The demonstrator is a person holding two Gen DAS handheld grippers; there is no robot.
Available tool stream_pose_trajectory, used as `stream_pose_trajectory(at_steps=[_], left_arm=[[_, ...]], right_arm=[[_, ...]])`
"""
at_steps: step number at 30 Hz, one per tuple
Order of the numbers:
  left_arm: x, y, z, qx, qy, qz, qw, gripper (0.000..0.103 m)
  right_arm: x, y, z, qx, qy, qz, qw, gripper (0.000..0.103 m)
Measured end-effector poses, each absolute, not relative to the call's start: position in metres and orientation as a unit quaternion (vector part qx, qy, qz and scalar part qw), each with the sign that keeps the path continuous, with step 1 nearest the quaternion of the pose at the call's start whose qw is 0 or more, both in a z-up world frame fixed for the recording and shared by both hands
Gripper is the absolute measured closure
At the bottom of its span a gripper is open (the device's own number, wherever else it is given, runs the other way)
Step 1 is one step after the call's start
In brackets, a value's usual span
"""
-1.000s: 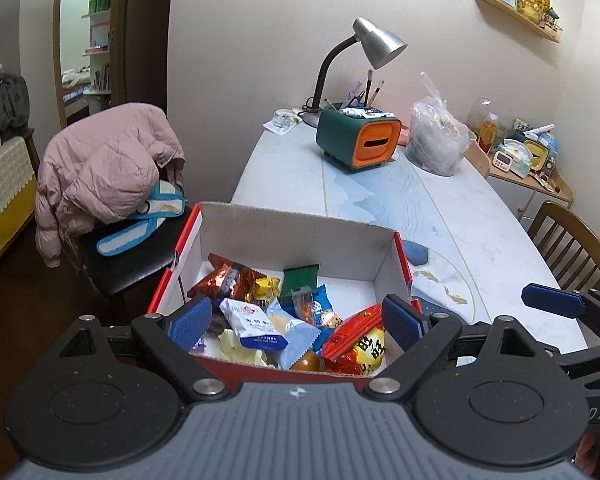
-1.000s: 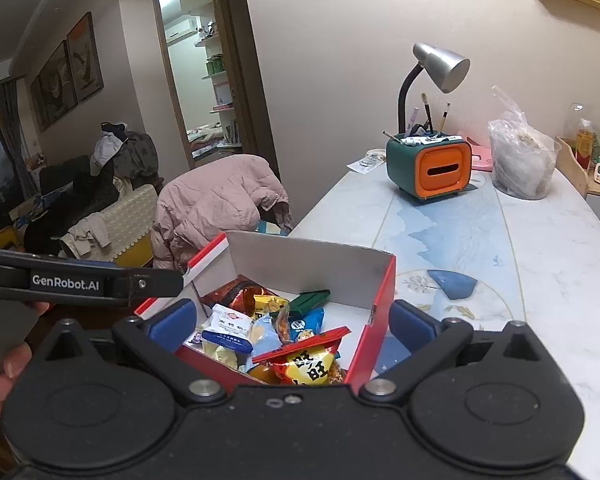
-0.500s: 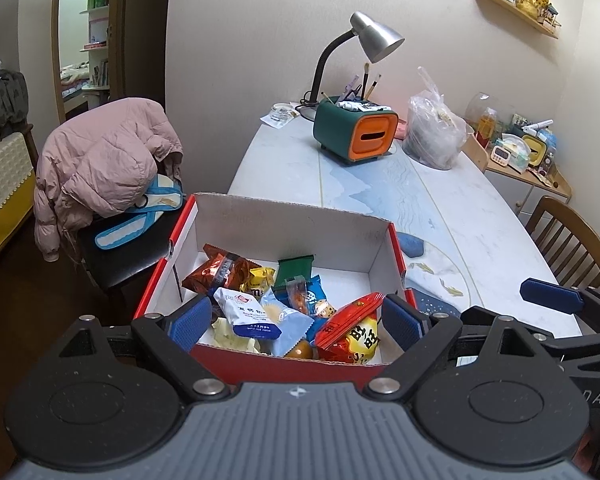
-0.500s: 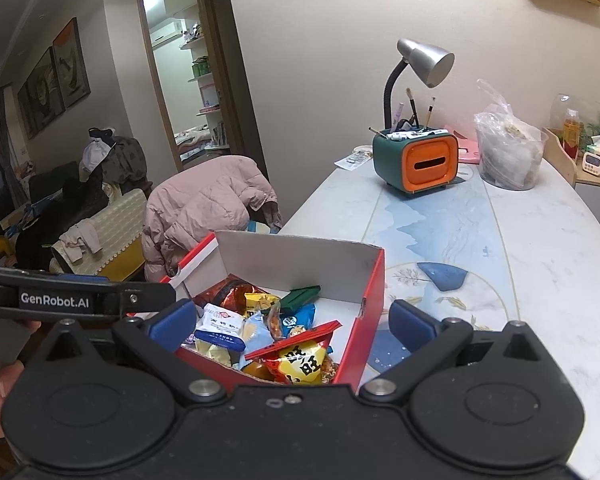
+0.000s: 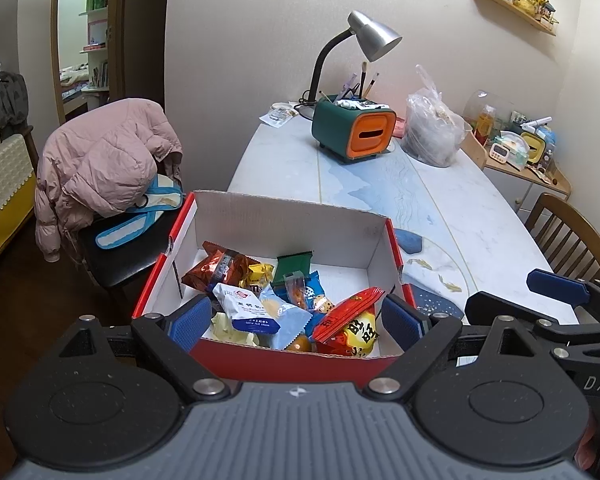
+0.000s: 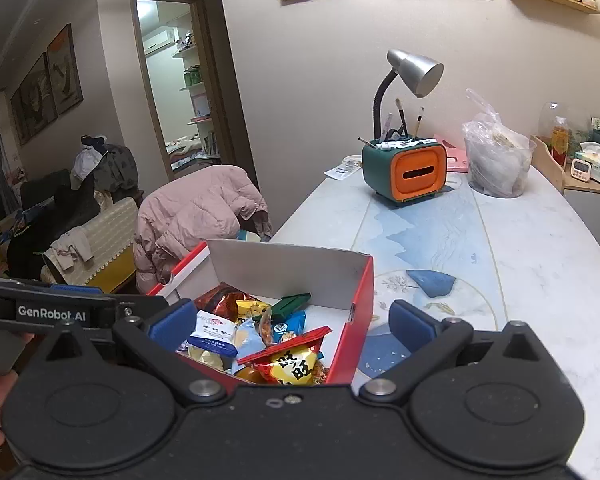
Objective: Organize snacks
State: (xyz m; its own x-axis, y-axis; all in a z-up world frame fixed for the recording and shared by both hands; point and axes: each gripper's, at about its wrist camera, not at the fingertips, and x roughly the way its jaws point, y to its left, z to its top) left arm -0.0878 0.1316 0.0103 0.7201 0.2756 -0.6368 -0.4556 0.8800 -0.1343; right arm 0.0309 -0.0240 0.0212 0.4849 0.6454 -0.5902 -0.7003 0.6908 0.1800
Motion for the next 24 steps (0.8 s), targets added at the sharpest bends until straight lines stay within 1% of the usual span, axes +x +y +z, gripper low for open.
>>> stream_pose_trajectory(at_steps=[24], left_arm=[[-0.0887,0.1278,0.0023,-0.141,0.333,0.193,0.912,0.010]], right_arm=[[0.0313,-0.0236,0.0161,-0.037,0.339,0.387,0.857,0.000]])
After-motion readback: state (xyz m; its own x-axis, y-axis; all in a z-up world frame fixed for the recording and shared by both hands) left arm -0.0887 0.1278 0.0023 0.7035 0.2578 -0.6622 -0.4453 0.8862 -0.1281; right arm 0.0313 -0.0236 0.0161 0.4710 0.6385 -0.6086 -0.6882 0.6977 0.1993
